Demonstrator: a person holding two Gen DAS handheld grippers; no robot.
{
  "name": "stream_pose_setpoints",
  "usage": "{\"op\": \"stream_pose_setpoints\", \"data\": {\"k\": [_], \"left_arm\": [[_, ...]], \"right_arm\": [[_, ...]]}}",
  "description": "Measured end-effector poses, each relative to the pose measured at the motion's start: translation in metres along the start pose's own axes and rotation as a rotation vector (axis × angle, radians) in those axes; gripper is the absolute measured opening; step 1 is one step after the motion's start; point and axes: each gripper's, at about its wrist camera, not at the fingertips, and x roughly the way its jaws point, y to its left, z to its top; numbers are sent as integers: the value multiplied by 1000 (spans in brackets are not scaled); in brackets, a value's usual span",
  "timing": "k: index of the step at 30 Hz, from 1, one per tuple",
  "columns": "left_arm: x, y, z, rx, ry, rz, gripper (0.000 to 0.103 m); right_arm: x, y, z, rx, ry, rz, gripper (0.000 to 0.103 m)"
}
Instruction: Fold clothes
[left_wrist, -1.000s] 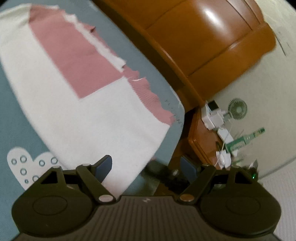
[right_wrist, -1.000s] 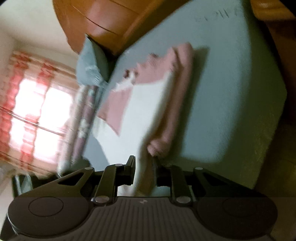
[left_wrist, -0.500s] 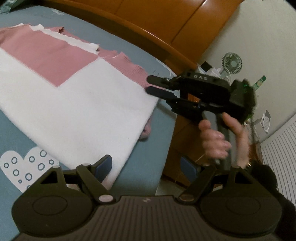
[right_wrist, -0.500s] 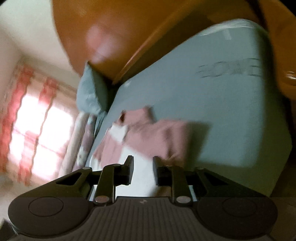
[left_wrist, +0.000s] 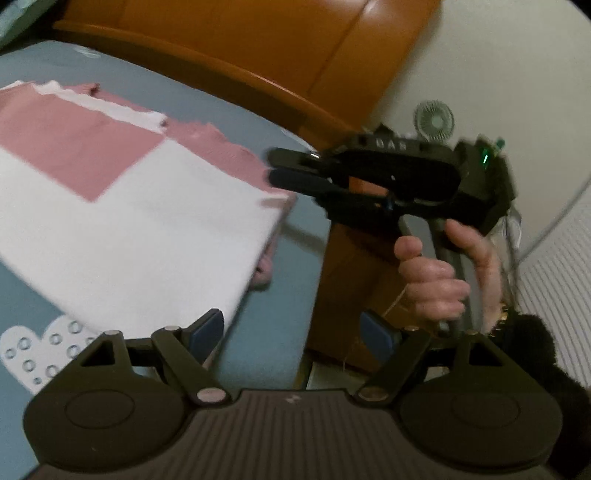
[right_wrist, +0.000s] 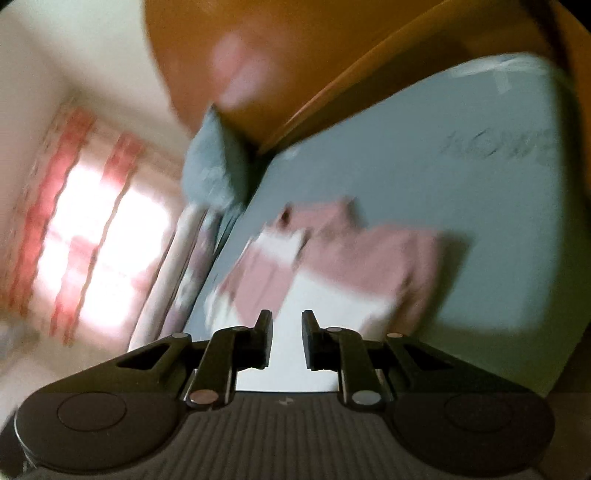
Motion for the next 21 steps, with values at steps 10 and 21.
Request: {"op": "stream_pose_setpoints", "data": {"k": [10,21], "left_arm": [[-13,-6,-16,19,25,-14,81],[-35,25,-7,-115,-74,37,81]], "right_arm": [[-11,13,-23,-104,72,-55,22],[64,-1,63,-71,-31,-88,22]]}}
